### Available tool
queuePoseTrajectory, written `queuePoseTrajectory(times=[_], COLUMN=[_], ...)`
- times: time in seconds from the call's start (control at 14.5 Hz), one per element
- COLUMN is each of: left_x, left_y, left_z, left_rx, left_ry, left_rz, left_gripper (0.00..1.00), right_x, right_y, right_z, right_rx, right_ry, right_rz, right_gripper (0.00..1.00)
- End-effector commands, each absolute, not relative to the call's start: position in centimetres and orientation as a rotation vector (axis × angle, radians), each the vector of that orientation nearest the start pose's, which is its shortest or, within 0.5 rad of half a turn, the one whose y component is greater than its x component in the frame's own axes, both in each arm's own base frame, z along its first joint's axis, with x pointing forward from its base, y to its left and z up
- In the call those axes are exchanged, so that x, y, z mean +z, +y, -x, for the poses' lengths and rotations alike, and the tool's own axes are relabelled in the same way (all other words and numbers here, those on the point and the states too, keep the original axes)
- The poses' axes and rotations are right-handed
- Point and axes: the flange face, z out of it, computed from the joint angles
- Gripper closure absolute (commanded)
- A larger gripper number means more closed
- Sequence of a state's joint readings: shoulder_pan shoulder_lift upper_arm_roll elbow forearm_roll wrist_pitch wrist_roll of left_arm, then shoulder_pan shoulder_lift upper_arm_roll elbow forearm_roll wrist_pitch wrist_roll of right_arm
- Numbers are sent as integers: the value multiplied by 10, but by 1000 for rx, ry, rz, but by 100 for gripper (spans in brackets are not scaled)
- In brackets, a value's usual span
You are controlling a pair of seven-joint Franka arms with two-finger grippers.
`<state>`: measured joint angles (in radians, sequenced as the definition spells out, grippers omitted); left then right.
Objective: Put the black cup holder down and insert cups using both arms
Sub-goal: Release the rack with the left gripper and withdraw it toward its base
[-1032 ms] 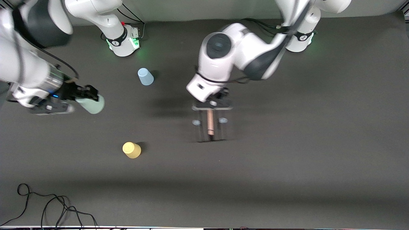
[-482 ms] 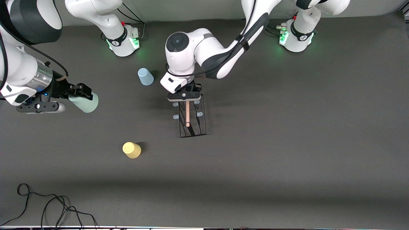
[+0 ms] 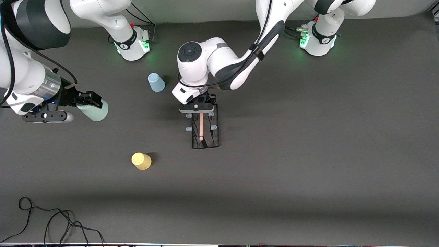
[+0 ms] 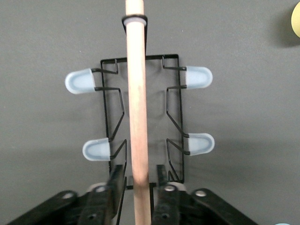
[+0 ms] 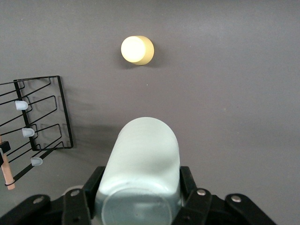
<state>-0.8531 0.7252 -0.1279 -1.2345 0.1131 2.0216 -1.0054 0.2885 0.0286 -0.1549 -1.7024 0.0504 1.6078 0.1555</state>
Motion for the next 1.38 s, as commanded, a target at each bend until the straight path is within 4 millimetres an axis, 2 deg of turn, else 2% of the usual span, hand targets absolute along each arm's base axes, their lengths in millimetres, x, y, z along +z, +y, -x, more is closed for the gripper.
queuePoseTrajectory(times=[0.0,0.14,0.21,0.34,0.48,0.62,0.76,0.89,1.1,1.17,1.31], left_x=[388,440,462,503,526,539,546,554,571,577,585], left_y=[-568,-511,-474,-383,-297,-224,-157,-104,-48,-41,-35], left_z=[-482,-515,-531,-561,-576,-578,-577,-577,-573,-570,-562], left_rx=[-93,30,100,155,152,122,97,93,66,52,70], left_ry=[-67,-35,-29,-36,-46,-45,-39,8,45,41,53], left_rz=[3161,3217,3241,3287,3304,3297,3281,3274,3250,3219,3148], left_gripper=[0,0,0,0,0,0,0,0,0,0,0], right_x=[554,552,552,546,540,533,516,496,456,438,409], right_y=[88,90,98,113,139,170,203,238,298,323,358], right_z=[-553,-554,-553,-552,-551,-546,-539,-526,-514,-510,-503], right_rx=[193,201,201,214,205,207,213,213,163,144,120], right_ry=[75,85,82,128,171,273,385,469,616,664,708], right_rz=[3104,3105,3107,3113,3121,3128,3126,3120,3103,3097,3079], right_gripper=[100,100,100,100,100,100,100,100,100,100,100])
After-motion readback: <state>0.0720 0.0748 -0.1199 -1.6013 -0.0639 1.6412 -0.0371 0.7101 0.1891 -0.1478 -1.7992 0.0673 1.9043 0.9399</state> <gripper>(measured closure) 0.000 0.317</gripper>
